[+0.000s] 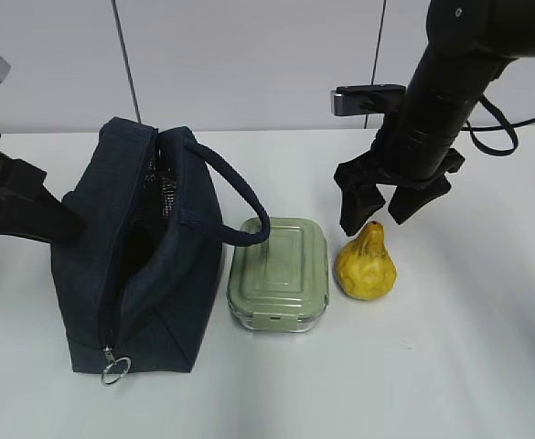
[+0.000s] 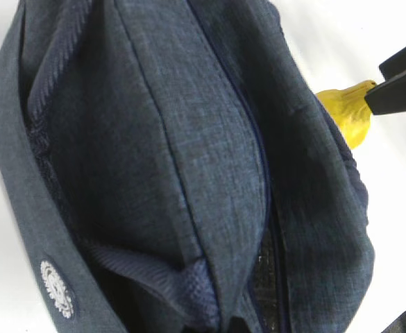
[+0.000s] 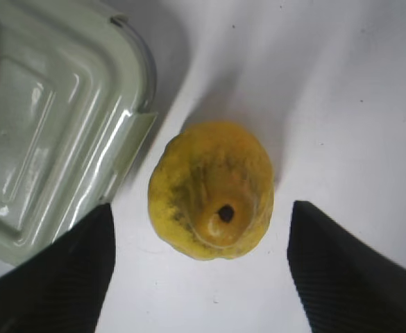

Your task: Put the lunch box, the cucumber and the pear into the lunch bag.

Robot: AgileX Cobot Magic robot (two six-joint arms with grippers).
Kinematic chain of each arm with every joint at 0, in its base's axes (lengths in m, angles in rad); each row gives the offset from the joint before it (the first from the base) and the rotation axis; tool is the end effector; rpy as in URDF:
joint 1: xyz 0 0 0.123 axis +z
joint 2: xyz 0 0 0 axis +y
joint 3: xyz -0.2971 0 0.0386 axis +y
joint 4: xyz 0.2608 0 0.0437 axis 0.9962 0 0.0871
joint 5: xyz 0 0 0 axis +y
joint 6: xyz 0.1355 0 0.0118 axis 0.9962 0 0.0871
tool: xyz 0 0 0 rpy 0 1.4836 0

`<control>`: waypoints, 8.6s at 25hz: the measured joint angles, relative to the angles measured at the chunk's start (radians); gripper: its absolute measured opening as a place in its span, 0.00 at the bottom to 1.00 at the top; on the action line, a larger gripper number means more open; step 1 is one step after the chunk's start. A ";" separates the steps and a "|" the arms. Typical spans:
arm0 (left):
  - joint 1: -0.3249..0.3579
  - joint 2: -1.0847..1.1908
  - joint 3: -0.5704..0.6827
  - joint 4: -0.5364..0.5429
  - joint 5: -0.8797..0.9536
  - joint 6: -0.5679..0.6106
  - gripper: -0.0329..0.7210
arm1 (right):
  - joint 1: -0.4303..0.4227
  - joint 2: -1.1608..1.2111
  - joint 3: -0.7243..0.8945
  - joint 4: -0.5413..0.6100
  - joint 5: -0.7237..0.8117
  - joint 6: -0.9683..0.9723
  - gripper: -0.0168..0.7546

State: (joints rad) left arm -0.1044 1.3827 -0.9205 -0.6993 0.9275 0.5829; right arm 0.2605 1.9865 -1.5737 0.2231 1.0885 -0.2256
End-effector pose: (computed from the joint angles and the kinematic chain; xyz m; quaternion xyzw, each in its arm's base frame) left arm 0.2718 -0.0989 0.2375 0.1565 0.9329 -0.2608 0.1930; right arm 0.4123 0.1375 0.1831 -0.1960 0.9721 0.1037 0.0760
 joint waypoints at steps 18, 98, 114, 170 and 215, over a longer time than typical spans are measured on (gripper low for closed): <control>0.000 0.000 0.000 0.003 0.001 0.000 0.05 | -0.001 0.081 0.002 0.017 -0.010 -0.014 0.36; 0.000 0.000 0.000 0.019 -0.002 0.003 0.05 | -0.224 0.036 0.438 1.036 -0.113 -0.652 0.72; 0.000 0.000 0.000 0.019 -0.002 0.003 0.05 | -0.193 0.045 0.438 1.111 -0.169 -0.737 0.78; 0.000 0.000 0.000 0.023 -0.002 0.003 0.05 | -0.235 0.024 0.440 1.073 -0.173 -0.777 0.50; 0.000 0.000 0.000 0.024 -0.017 0.003 0.05 | 0.214 -0.093 0.089 0.366 -0.348 -0.095 0.49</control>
State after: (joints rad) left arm -0.1044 1.3827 -0.9210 -0.6753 0.9109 0.5857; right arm 0.4748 1.8936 -1.4843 0.5887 0.7406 -0.3211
